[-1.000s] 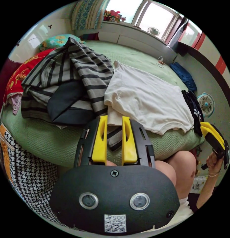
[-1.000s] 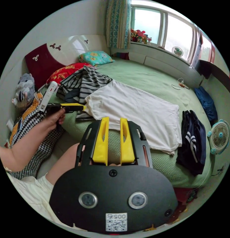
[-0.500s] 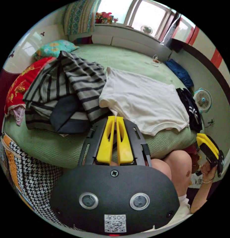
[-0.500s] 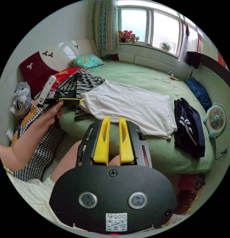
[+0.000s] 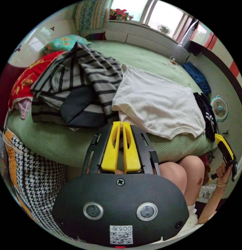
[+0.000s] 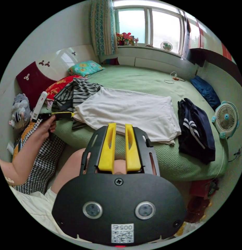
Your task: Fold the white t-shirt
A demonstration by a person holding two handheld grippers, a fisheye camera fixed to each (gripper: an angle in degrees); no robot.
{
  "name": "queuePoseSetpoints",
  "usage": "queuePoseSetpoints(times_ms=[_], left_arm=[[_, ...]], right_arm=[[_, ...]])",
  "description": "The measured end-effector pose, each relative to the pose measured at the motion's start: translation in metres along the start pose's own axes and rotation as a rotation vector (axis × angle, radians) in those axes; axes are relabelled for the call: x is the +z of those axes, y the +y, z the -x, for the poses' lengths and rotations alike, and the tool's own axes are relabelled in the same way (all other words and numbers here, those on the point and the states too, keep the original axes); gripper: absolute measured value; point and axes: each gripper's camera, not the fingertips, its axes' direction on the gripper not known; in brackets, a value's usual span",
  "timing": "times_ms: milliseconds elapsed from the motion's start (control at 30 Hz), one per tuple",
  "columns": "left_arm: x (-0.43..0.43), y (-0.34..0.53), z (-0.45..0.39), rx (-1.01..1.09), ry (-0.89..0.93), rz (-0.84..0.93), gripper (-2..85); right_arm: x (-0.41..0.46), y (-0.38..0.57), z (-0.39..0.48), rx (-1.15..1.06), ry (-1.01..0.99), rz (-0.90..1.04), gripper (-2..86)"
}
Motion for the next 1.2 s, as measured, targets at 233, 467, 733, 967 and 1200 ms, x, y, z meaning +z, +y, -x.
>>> queuePoseSetpoints(times_ms=[233,467,733,967,1200], left_arm=[[-0.003,0.016,-0.042,0.042,0.099,-0.044,4.0],[-0.010,0.009,-0.122,0.131,0.130,-0.177,6.4],[-0.013,0.000,-0.192,0.257,0.057,-0.152,6.1],[-0.020,-0.017,-0.244,0.344,0.160,-0.144,5.6],[0.003,-0.039,-0.357,0.665,0.348,-0.051,12.9]], right_arm=[[0.024,0.010,-0.093,0.176,0.100,0.097,9.5],[0.053,-0.004,-0.147,0.245,0.010,0.106,12.4],[0.093,-0.052,-0.175,0.265,0.099,0.239,6.9],[0.074,-0.075,-0.193,0.254,0.013,0.184,-0.7],[0.063,-0.093,-0.222,0.202,0.068,0.183,4.2]])
